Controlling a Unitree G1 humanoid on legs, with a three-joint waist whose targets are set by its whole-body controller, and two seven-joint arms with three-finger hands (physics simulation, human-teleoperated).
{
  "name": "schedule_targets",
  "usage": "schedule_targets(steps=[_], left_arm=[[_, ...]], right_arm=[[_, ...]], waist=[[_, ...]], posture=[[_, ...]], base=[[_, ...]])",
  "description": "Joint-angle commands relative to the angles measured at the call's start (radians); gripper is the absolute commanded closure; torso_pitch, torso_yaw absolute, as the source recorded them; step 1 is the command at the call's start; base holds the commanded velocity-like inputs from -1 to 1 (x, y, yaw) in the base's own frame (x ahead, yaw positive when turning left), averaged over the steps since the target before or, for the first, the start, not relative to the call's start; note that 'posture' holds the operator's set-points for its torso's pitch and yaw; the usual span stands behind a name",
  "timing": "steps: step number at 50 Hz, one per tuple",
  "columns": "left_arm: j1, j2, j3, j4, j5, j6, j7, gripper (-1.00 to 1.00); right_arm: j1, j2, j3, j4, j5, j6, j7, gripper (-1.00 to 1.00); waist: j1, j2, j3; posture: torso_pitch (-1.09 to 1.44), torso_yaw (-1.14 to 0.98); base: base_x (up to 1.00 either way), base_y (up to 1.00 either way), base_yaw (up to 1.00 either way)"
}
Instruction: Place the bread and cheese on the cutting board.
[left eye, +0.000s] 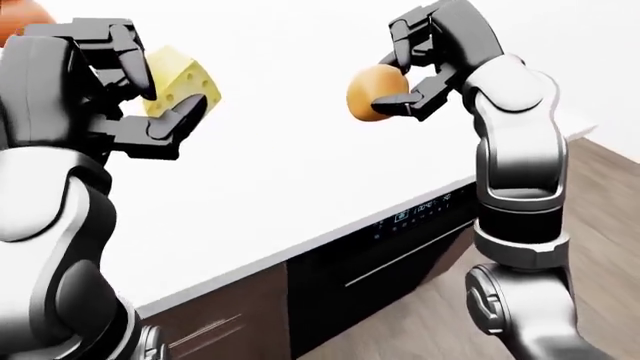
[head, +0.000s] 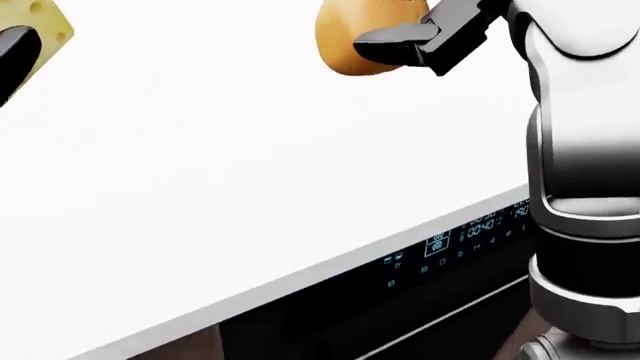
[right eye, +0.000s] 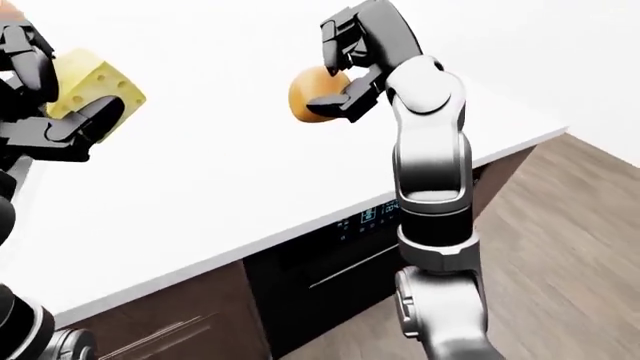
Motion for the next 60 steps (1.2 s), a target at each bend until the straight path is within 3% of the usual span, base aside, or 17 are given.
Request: schedule_targets(steps=[1, 3, 4, 9, 15, 16, 17, 21, 23, 24, 29, 44, 49, 52, 53, 54, 60], left_arm=[[-0.021, 0.015, 0.012, -0.003, 0.005, -0.016, 0.007, 1.0], [-0.022, 0.016, 0.012, -0.006, 0.003, -0.012, 0.008, 1.0], [-0.022, 0.016, 0.012, -0.004, 0.003, -0.013, 0.008, 1.0], [-0.02, 0.017, 0.012, 0.0, 0.002, -0.02, 0.008, 1.0], [-0.022, 0.016, 0.009, -0.002, 0.002, -0.018, 0.011, 1.0], [-0.021, 0.016, 0.009, -0.002, 0.003, -0.018, 0.012, 1.0], [-0.021, 0.016, 0.008, -0.002, 0.003, -0.018, 0.011, 1.0], [-0.019, 0.015, 0.009, -0.001, 0.003, -0.022, 0.011, 1.0], [-0.019, 0.016, 0.011, -0.001, 0.003, -0.021, 0.01, 1.0], [-0.021, 0.016, 0.011, -0.001, 0.002, -0.019, 0.011, 1.0], [-0.019, 0.017, 0.011, 0.002, 0.002, -0.024, 0.011, 1.0], [-0.019, 0.019, 0.011, 0.001, 0.002, -0.024, 0.01, 1.0], [-0.018, 0.019, 0.011, -0.004, 0.002, -0.02, 0.01, 1.0], [-0.016, 0.018, 0.009, -0.001, 0.003, -0.025, 0.009, 1.0], [-0.016, 0.017, 0.009, 0.0, 0.004, -0.026, 0.009, 1.0], [-0.018, 0.017, 0.009, 0.0, 0.004, -0.025, 0.009, 1.0], [-0.016, 0.016, 0.01, 0.005, 0.006, -0.032, 0.007, 1.0]], right_arm=[[-0.034, -0.001, 0.0, -0.018, 0.003, -0.017, -0.007, 1.0], [-0.033, 0.0, 0.0, -0.017, 0.006, -0.017, -0.011, 1.0], [-0.031, 0.001, 0.001, -0.016, 0.007, -0.018, -0.013, 1.0], [-0.026, 0.003, 0.002, -0.017, 0.012, -0.021, -0.016, 1.0], [-0.026, -0.002, 0.002, -0.018, 0.014, -0.025, -0.016, 1.0], [-0.027, -0.002, 0.003, -0.018, 0.014, -0.024, -0.017, 1.0], [-0.028, -0.001, 0.003, -0.017, 0.014, -0.024, -0.017, 1.0], [-0.031, -0.002, 0.004, -0.015, 0.01, -0.024, -0.017, 1.0], [-0.032, -0.003, 0.004, -0.015, 0.009, -0.023, -0.016, 1.0], [-0.031, -0.003, 0.005, -0.015, 0.009, -0.024, -0.016, 1.0], [-0.035, 0.0, 0.001, -0.015, 0.011, -0.022, -0.015, 1.0], [-0.021, 0.0, 0.004, -0.018, 0.01, -0.025, -0.028, 1.0], [-0.02, -0.001, 0.004, -0.024, 0.007, -0.02, -0.023, 1.0], [-0.018, 0.0, 0.004, -0.021, 0.008, -0.024, -0.022, 1.0], [-0.018, -0.001, 0.004, -0.019, 0.007, -0.025, -0.022, 1.0], [-0.019, 0.0, 0.004, -0.018, 0.008, -0.024, -0.021, 1.0], [-0.027, 0.001, 0.004, -0.009, -0.002, -0.021, -0.013, 1.0]], waist=[[-0.007, 0.016, -0.007], [-0.034, 0.052, -0.026], [-0.039, 0.112, -0.033], [-0.023, 0.136, -0.086], [-0.018, 0.11, -0.085], [-0.011, 0.08, -0.038], [-0.009, 0.074, -0.025], [0.005, 0.034, -0.026], [0.017, -0.015, -0.044], [0.01, 0.025, -0.027], [-0.013, 0.054, -0.036], [-0.007, 0.084, -0.061], [-0.001, 0.063, -0.057], [-0.011, -0.004, -0.042], [-0.025, -0.053, -0.054], [-0.013, -0.005, -0.043], [-0.003, -0.025, -0.065]], posture=[[0.0, 0.0], [0.0, 0.0], [0.0, 0.0], [0.0, 0.0], [0.0, 0.0], [0.0, 0.0], [0.0, 0.0], [0.0, 0.0], [0.0, 0.0], [0.0, 0.0], [0.0, 0.0], [0.0, 0.0], [0.0, 0.0], [0.0, 0.0], [0.0, 0.0], [0.0, 0.0], [0.0, 0.0]], base=[[0.0, 0.0, 0.0], [0.0, 0.0, 0.0], [-0.01, 0.0, 0.0], [-0.4, -0.27, 0.0], [-0.51, -0.3, 0.0], [0.0, 0.0, 0.0], [0.0, 0.0, 0.0], [0.0, 0.0, 0.0], [0.0, 0.0, 0.0], [0.0, 0.0, 0.0], [0.0, 0.0, 0.0], [-0.01, 0.0, 0.43], [-0.02, 0.0, 1.0], [-0.02, 0.0, 1.0], [-0.02, 0.0, 1.0], [-0.02, 0.0, 1.0], [-0.09, 0.39, 0.33]])
